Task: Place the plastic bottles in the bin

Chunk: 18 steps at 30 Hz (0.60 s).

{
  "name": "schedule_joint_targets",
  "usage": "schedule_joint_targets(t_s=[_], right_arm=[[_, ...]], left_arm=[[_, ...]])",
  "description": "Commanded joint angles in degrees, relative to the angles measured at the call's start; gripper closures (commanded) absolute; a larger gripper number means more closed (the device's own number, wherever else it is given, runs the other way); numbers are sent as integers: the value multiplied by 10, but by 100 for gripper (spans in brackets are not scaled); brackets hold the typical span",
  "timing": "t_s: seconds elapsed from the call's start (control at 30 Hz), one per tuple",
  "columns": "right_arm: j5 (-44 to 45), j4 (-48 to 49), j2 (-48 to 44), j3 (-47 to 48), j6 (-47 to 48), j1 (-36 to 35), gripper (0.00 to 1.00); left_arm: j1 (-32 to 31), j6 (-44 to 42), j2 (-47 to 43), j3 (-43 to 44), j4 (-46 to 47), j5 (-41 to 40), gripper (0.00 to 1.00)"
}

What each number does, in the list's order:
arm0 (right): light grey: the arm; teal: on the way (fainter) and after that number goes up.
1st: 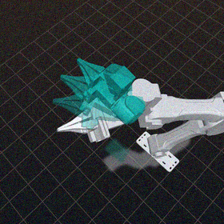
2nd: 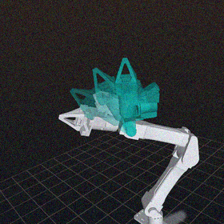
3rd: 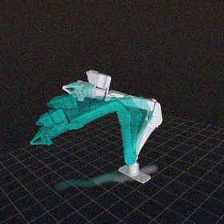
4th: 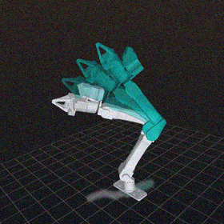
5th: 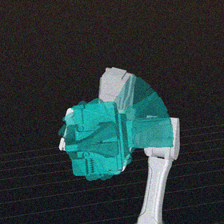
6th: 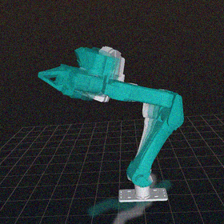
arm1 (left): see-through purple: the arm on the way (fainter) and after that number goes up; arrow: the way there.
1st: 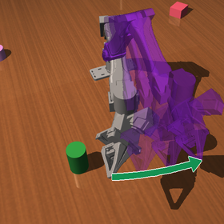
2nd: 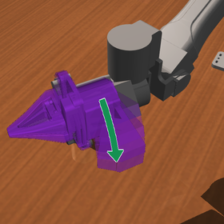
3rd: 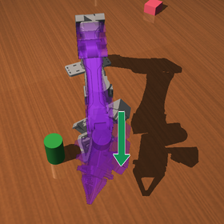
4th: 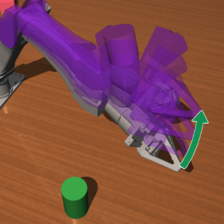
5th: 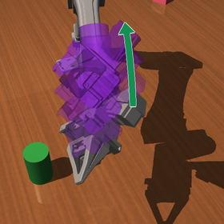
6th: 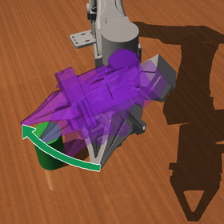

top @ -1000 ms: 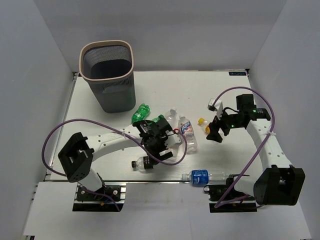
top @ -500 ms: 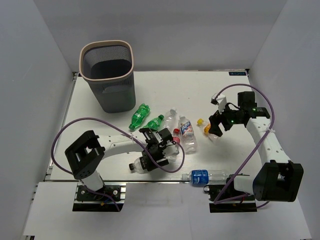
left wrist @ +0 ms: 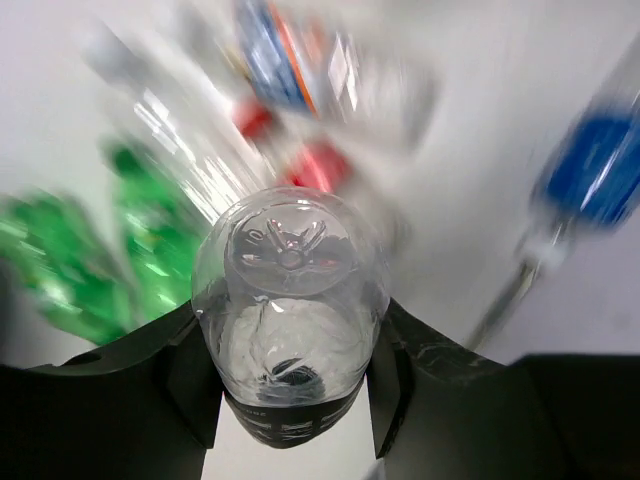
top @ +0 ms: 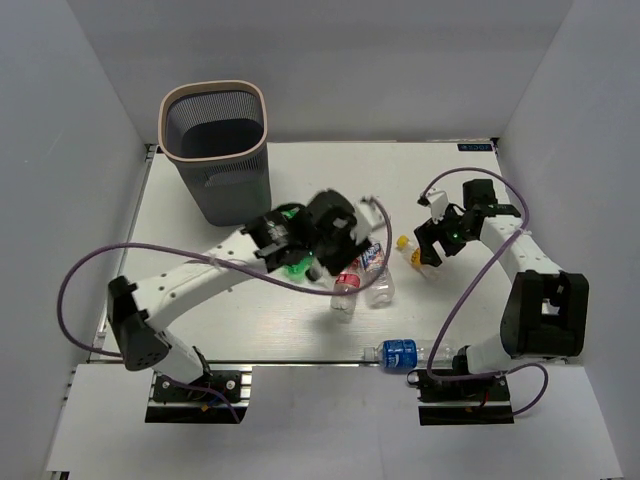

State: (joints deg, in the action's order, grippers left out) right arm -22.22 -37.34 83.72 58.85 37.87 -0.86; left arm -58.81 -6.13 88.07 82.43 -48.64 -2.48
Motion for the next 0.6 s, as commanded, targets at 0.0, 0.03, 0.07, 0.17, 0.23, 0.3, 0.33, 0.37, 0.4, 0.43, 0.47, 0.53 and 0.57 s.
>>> schedule_joint_targets(t_s=[0.0,0.03,0.07,0.17,0.23,0.3,0.33,0.37,0.4,0.43,0.47,0.53,0.57], right_arm=[[32,28,16,25,-2,-4,10],[38,38,29,28,-1,-4,10],[44,40,35,29,-1,-5,10],[43,52,62,29,1,-6,10],[40,56,84,26,2,-9,10],[38,57,103,21,4,-12,10],[38,58,107,20,3,-12,10],[38,61,111,18,2,-14,10],[38,63,117,15,2,-16,12],[41,66,123,14,2,-14,13],[44,69,128,12,0,-14,18],[39,64,137,14,0,-14,27],[33,63,137,14,1,-15,40]], left_arm=[[18,14,-51,113,14,-74,74],[18,20,-51,134,19,-122,75],[32,20,-56,168,28,-140,75],[61,13,-78,193,109,-248,71],[80,3,-92,193,197,-322,71],[114,-20,-92,193,256,-378,68],[127,-27,-85,204,279,-388,68],[151,-33,-66,213,315,-406,68],[165,-33,-55,223,326,-419,68],[180,-33,-42,248,340,-429,68],[205,-28,-14,259,349,-454,68],[235,-22,11,293,360,-469,67],[264,-17,33,311,376,-476,67]])
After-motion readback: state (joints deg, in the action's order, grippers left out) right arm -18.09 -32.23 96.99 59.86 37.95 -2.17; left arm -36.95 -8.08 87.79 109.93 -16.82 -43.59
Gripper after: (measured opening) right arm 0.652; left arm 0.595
